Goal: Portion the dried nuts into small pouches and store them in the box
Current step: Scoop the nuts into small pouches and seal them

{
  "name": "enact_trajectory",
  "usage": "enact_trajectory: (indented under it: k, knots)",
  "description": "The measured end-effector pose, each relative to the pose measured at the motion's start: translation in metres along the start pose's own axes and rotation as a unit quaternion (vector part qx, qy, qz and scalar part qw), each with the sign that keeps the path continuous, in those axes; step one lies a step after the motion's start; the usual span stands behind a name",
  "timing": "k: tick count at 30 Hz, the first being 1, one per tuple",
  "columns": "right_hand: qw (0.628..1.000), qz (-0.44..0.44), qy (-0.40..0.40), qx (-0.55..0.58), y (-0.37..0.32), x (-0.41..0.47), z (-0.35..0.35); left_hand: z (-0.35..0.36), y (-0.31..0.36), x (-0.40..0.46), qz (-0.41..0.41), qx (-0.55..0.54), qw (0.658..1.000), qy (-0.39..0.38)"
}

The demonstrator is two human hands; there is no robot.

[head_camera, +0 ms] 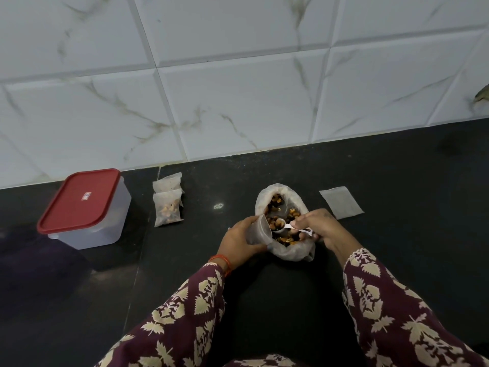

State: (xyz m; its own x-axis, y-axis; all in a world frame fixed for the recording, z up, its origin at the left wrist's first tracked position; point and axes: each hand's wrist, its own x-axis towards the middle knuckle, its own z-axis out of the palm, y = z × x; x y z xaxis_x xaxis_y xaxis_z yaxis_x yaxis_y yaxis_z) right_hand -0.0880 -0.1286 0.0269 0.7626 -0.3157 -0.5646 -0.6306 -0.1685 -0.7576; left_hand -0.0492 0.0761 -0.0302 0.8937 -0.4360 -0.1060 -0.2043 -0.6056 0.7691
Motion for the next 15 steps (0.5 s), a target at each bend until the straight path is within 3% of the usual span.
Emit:
enact_trajectory:
  k: [10,15]
  knots:
    - [0.998,0.002,0.018,0.063,0.007,-0.003,-0.011,-0.004,0.009,-0.001,0.002,-0.002,1.000,0.005]
    - [0.995,-0.038,0.020,0.095,0.005,-0.007,-0.015,-0.007,0.014,-0.001,0.001,-0.013,1.000,0.007]
